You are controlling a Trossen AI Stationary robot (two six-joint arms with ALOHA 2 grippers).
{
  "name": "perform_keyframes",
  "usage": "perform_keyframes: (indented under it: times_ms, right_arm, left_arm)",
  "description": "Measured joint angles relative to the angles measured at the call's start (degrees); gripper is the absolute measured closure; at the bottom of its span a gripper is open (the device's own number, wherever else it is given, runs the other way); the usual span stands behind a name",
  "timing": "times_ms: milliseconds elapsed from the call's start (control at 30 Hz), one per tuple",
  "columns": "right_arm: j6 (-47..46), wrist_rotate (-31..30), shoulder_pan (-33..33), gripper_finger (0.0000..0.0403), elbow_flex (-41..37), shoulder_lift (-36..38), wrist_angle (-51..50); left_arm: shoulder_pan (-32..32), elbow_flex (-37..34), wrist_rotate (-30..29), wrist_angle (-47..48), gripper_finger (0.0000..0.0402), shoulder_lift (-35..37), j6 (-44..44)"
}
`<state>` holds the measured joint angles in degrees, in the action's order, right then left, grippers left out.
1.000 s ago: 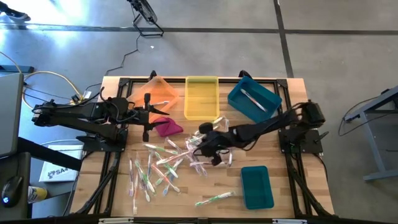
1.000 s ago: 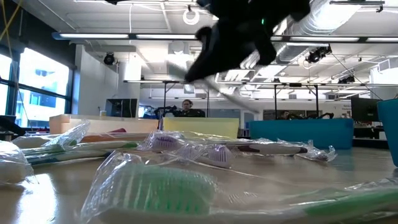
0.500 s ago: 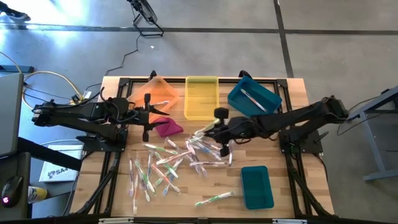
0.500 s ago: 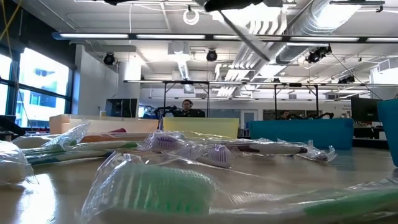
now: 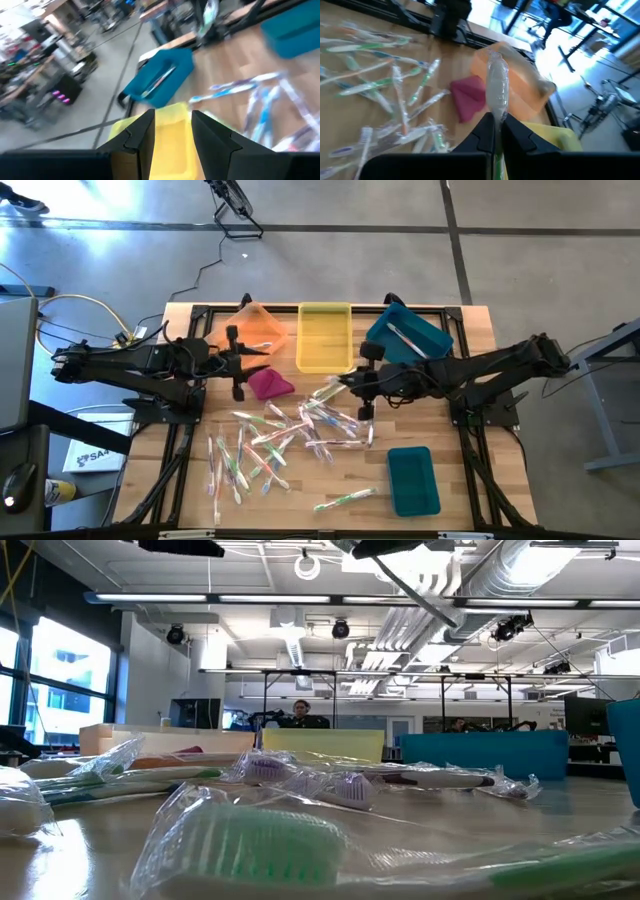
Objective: Pick & Place Toothbrushes
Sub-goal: Put the green toothbrush into the yellow bin
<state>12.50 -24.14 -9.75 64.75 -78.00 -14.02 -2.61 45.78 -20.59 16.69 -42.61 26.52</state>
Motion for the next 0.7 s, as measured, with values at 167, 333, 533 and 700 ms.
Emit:
perform_keyframes:
  times_ms: [167, 333, 533, 700]
  right_arm:
    - [-0.38, -3.41, 4.10, 0.0395, 0.00, -0.07, -0.51]
    - [-1.03, -2.54, 8.86, 0.0395, 0.00, -0.08, -0.41]
    - [-2.26, -1.54, 12.76, 0.0395, 0.00, -0.09, -0.31]
    - [-2.86, -0.79, 13.54, 0.0395, 0.00, -0.20, 1.79]
  left_arm:
    - [0.04, 0.00, -5.87, 1.80, 0.0278, 0.00, 2.74]
    - [0.02, 0.00, -6.23, 3.37, 0.0278, 0.00, 3.21]
    - [-0.02, 0.00, -5.65, 5.83, 0.0278, -0.02, -1.41]
    - [-0.02, 0.00, -4.23, 8.42, 0.0278, 0.00, -6.60]
